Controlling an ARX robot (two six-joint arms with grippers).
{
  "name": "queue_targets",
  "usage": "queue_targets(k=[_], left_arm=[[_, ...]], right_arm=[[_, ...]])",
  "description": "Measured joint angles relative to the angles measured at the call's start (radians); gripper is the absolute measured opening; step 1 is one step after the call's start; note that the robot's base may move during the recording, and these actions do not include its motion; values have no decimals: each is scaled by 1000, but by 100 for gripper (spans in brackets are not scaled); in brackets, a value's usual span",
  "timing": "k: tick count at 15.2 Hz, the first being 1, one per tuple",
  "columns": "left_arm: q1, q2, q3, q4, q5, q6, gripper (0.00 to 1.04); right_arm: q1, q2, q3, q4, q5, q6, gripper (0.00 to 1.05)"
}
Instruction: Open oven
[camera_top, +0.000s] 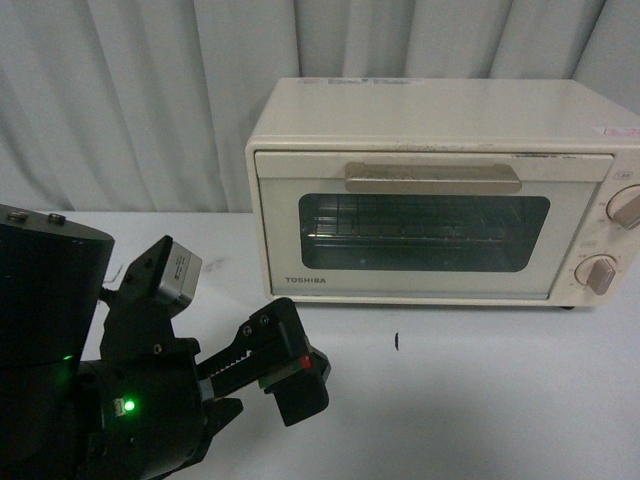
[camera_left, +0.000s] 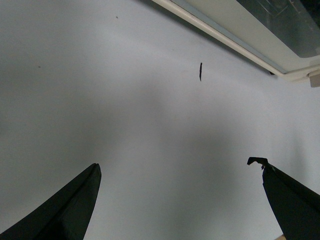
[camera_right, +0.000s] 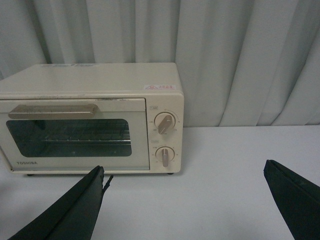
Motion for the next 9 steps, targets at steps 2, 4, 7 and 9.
queue_targets(k=[2, 4, 7, 9], left_arm=[[-3, 69, 33, 34, 20, -85, 98], [-10, 123, 51, 68, 25, -152, 98], [-25, 164, 82, 113, 24, -227, 98], [-42, 178, 86, 119, -4, -243, 98]], right_arm=[[0, 0, 0, 0, 0, 0, 98], [0, 0, 0, 0, 0, 0, 98], [0, 0, 0, 0, 0, 0, 98], [0, 0, 0, 0, 0, 0, 98]])
